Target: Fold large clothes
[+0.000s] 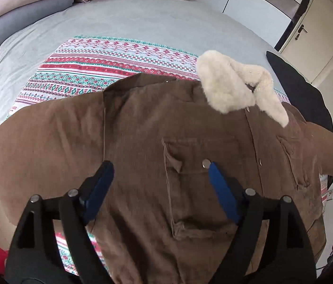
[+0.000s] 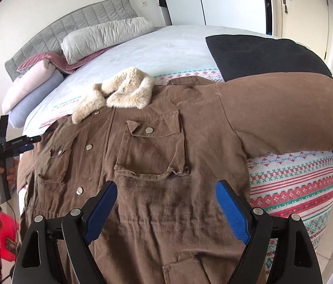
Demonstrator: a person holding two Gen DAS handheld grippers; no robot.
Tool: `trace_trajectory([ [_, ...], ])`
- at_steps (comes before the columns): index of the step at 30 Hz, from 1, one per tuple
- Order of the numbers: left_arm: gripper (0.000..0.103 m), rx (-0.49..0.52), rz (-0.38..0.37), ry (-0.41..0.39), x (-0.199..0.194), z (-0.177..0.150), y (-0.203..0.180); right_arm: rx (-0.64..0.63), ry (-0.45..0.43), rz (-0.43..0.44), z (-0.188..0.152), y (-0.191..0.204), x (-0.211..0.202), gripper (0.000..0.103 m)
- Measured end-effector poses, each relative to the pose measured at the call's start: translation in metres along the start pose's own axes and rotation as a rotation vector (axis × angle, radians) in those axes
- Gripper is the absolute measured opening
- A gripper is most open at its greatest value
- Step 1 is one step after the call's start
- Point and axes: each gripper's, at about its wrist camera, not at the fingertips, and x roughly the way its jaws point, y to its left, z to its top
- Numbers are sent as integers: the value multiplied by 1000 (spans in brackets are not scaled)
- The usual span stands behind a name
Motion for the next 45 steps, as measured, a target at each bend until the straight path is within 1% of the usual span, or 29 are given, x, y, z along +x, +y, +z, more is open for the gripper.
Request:
trace_trajectory([
  [3,85,29,-4,14,-36,-38,-1,-6,7,15,-15,-18,-31,87],
  [8,85,76,-70,64,-74,-103,2,19,33,71,-51,-53,-70,88],
  [11,85,99,-74,111,-85,-143,10,39,69,107,-74,-75,-77,89],
  [15,85,97,-80,171,-89,-191,25,83,161,164,-108,-105,-70,89],
  [17,85,89,-123,179,-92,-212,33,79,204,206,-126,-114,-66,89],
  [18,85,78,-160,185,-93,-221,38,66,216,224,-134,-117,-65,89],
  [21,85,17,-279,216,-92,-246,51,-21,234,258,-156,-118,-65,89],
  [24,85,-8,-356,252,-88,-270,53,-85,255,281,-173,-115,-61,89],
  [25,85,-6,-373,264,-85,-278,51,-94,257,290,-175,-115,-59,89],
  [27,85,16,-383,290,-82,-291,44,-109,252,286,-180,-112,-55,89],
  [29,85,34,-413,337,-77,-304,34,-104,258,280,-181,-109,-51,89],
  [30,83,39,-428,364,-74,-311,30,-99,267,289,-182,-105,-50,86],
  [31,80,46,-438,387,-74,-317,24,-101,280,296,-185,-100,-50,79],
  [32,74,55,-444,394,-75,-322,19,-111,296,288,-186,-94,-51,73],
  [33,66,66,-442,384,-79,-326,13,-113,314,291,-187,-89,-54,57],
  [34,61,79,-437,367,-85,-328,8,-96,336,338,-188,-87,-58,27],
  [35,48,84,-440,352,-93,-329,4,-81,351,387,-187,-83,-63,17],
  [37,36,74,-465,323,-111,-329,-3,-125,334,429,-188,-62,-83,14],
  [39,26,56,-492,263,-134,-320,-9,-118,276,488,-182,-44,-107,13],
  [42,23,-21,-569,121,-179,-297,-3,-52,137,570,-159,-35,-149,11],
  [43,22,-52,-596,67,-194,-289,3,-24,90,584,-150,-36,-163,11],
  [45,22,-104,-625,2,-216,-281,13,25,10,583,-137,-47,-188,10],
])
